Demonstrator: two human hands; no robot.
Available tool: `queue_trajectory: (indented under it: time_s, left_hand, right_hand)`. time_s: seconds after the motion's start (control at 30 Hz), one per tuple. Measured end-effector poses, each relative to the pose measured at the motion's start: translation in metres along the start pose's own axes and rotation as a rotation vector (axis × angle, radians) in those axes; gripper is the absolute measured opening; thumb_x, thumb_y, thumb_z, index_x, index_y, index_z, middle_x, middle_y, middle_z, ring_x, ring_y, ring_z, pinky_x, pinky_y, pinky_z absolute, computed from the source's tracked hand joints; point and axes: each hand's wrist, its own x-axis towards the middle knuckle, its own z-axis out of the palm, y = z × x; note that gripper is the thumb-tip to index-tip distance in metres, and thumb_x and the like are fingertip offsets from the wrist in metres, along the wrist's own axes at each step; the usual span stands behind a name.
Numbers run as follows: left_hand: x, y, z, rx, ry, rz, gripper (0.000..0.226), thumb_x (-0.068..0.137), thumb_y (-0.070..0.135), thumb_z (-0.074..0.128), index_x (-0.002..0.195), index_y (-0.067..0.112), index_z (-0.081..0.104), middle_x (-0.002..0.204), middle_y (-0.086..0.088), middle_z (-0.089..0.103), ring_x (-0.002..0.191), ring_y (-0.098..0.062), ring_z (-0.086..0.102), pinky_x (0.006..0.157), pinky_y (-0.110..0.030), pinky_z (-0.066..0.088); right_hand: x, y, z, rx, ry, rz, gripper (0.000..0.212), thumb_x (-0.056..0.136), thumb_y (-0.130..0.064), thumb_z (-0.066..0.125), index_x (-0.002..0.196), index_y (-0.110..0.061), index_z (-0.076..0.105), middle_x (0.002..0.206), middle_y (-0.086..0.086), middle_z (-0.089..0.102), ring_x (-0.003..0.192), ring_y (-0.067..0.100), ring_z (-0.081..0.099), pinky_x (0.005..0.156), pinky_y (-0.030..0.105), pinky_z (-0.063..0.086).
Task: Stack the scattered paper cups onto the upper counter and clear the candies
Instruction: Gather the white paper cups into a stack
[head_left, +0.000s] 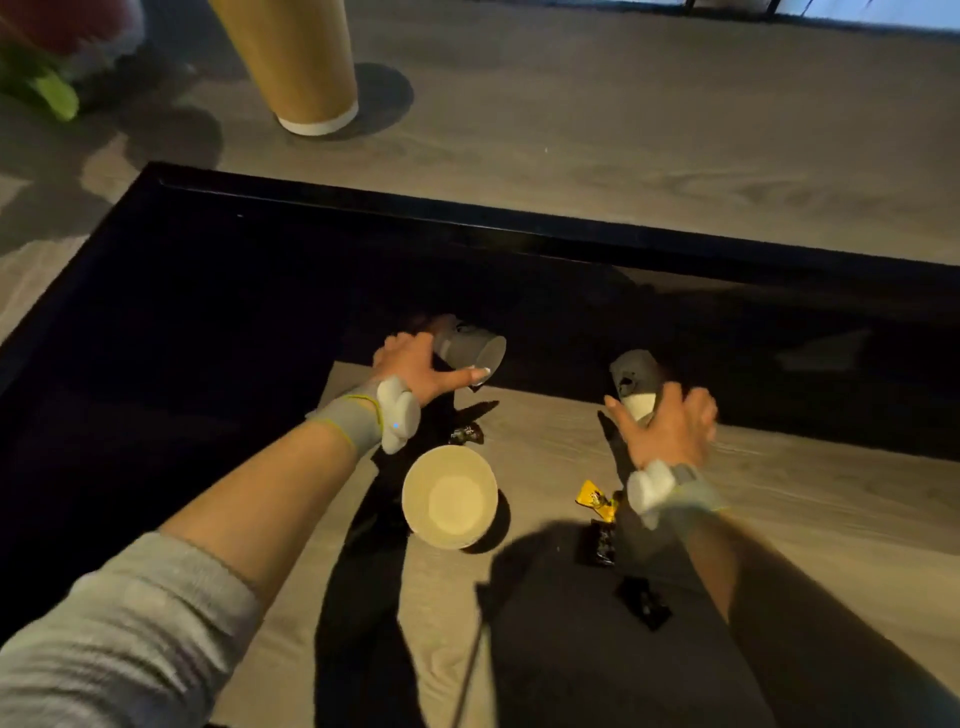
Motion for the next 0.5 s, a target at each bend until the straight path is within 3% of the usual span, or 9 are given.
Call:
queue_trajectory:
  time_s: [0.03,0.1,0.17,0.23,0.3,0.5]
  left_hand:
    - [0.010,0.002,0.000,0.109,-0.035,0.000,0.068,0.069,0.071,0.057,0.103,0.012,0.052,0.122,-0.014,0.056,0.114,-0.033,0.050,0.101,-0.044,0.040]
    - [0.025,0.000,0.005,0.145,-0.101,0.034,0.075,0.068,0.071,0.058,0.119,0.017,0.050,0.133,-0.014,0.052,0.120,-0.035,0.049,0.104,-0.047,0.039]
    - [0.038,0.000,0.008,0.042,-0.177,0.086,0.088,0.069,0.066,0.063,0.141,0.029,0.030,0.151,-0.012,0.030,0.134,-0.033,0.036,0.109,-0.045,0.035]
    - [0.047,0.001,0.010,0.037,-0.215,0.141,0.095,0.071,0.061,0.064,0.147,0.030,0.015,0.157,-0.006,0.014,0.143,-0.029,0.019,0.116,-0.040,0.023]
    - [0.055,-0.002,0.013,0.094,-0.218,0.188,0.096,0.074,0.057,0.064,0.148,0.026,0.012,0.156,-0.005,0.012,0.145,-0.027,0.010,0.118,-0.039,0.014]
    - [0.049,-0.008,0.024,0.048,-0.138,0.181,0.095,0.069,0.055,0.070,0.144,0.025,0.020,0.146,-0.007,0.032,0.133,-0.029,0.036,0.108,-0.040,0.035]
  right_hand:
    - [0.005,0.002,0.000,-0.036,-0.023,0.001,0.068,0.079,-0.054,0.060,0.116,0.003,0.051,0.124,0.027,0.047,0.121,0.041,0.038,0.100,0.049,0.034]
    - [0.011,0.003,-0.001,-0.064,-0.085,0.000,0.066,0.080,-0.055,0.059,0.111,0.003,0.055,0.116,0.026,0.054,0.113,0.040,0.045,0.093,0.048,0.039]
    - [0.017,0.007,0.000,-0.059,-0.146,0.014,0.063,0.080,-0.055,0.059,0.110,0.001,0.056,0.114,0.023,0.057,0.109,0.038,0.049,0.090,0.046,0.043]
    - [0.020,0.010,0.002,-0.040,-0.172,0.016,0.062,0.080,-0.054,0.059,0.113,-0.002,0.056,0.113,0.022,0.057,0.108,0.037,0.050,0.089,0.045,0.045]
    - [0.019,0.010,0.003,-0.008,-0.179,-0.005,0.060,0.080,-0.051,0.061,0.116,-0.003,0.056,0.113,0.023,0.057,0.108,0.037,0.049,0.089,0.043,0.043]
    - [0.006,0.013,0.009,0.065,-0.187,-0.077,0.060,0.076,-0.043,0.069,0.121,-0.010,0.049,0.117,0.019,0.049,0.109,0.036,0.048,0.089,0.042,0.043]
